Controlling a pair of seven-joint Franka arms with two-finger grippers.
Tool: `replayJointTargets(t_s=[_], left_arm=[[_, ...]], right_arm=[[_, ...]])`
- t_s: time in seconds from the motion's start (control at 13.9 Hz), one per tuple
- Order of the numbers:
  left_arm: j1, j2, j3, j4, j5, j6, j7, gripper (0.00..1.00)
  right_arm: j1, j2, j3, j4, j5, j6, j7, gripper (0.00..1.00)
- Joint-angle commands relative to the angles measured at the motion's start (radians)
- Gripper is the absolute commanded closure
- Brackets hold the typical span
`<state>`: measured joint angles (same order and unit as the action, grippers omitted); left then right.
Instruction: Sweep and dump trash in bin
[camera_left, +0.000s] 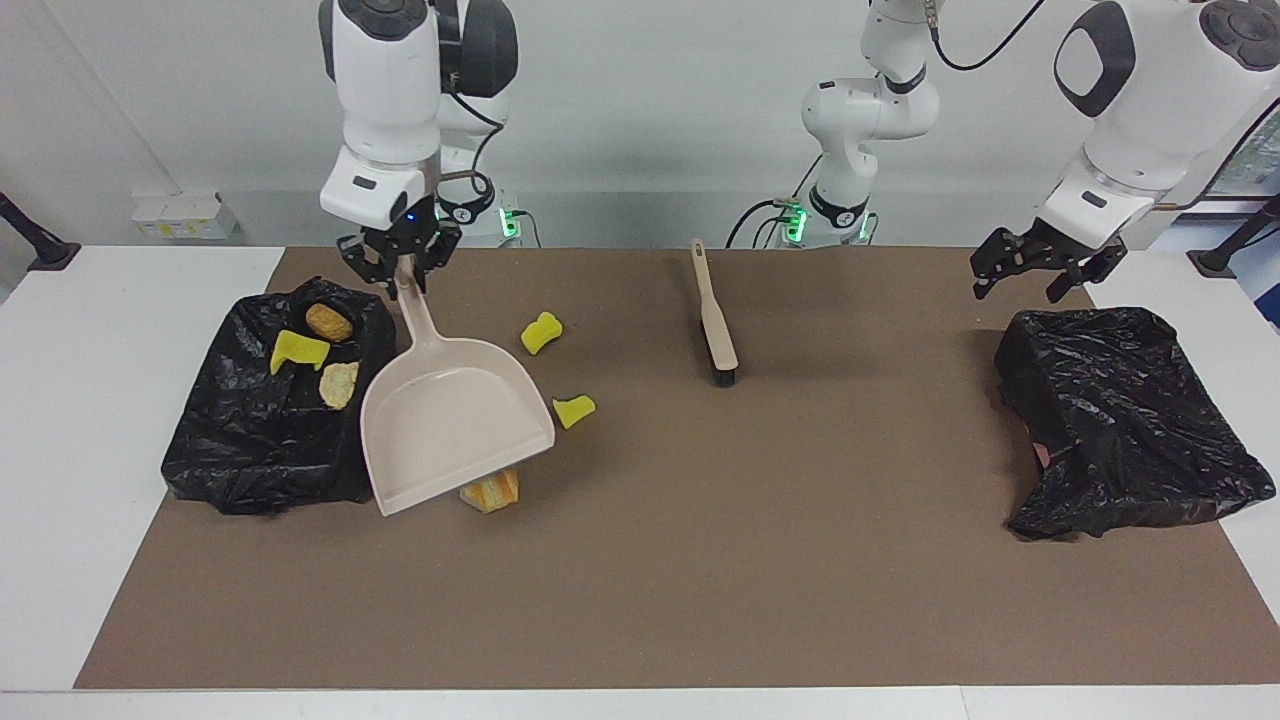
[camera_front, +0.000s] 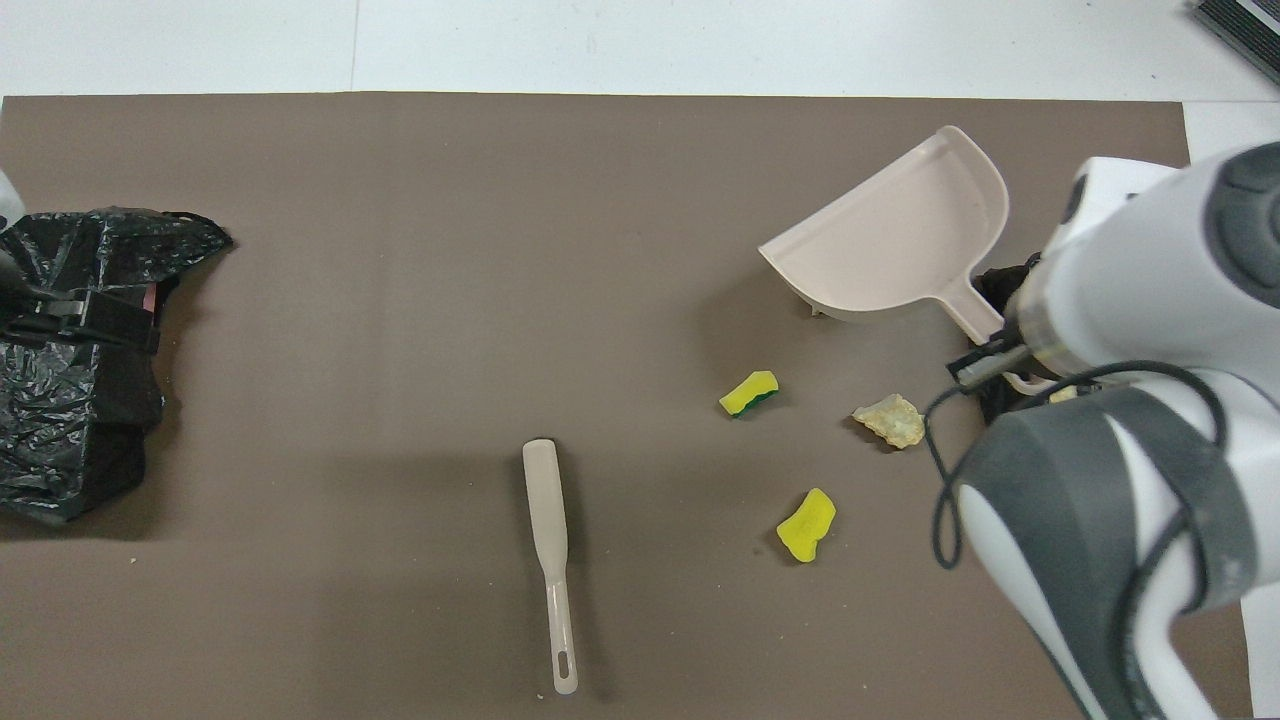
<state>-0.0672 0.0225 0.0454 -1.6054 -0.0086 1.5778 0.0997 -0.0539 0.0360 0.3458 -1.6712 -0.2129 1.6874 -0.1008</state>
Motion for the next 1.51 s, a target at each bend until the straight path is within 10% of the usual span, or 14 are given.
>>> replayJointTargets(t_s=[0.0, 0.72, 1.44], left_arm=[[0.006, -0.012, -0.001, -0.01, 0.021, -0.002, -0.003, 0.0], [-0.005, -0.013, -0.004, -0.01, 0.012, -0.004, -0.002, 0.0], [-0.011, -0.035, -0.01, -0.057, 0.002, 0.01, 0.003, 0.0]], right_arm=[[0.092, 0.164, -0.002, 0.157, 0.024, 0.027, 0.221, 1.0], [0.425, 0.545, -0.008, 0.458, 0.015, 0.199, 0.806, 1.0], [0.514, 0.621, -0.005, 0.433, 0.03, 0.33, 0.906, 1.0]])
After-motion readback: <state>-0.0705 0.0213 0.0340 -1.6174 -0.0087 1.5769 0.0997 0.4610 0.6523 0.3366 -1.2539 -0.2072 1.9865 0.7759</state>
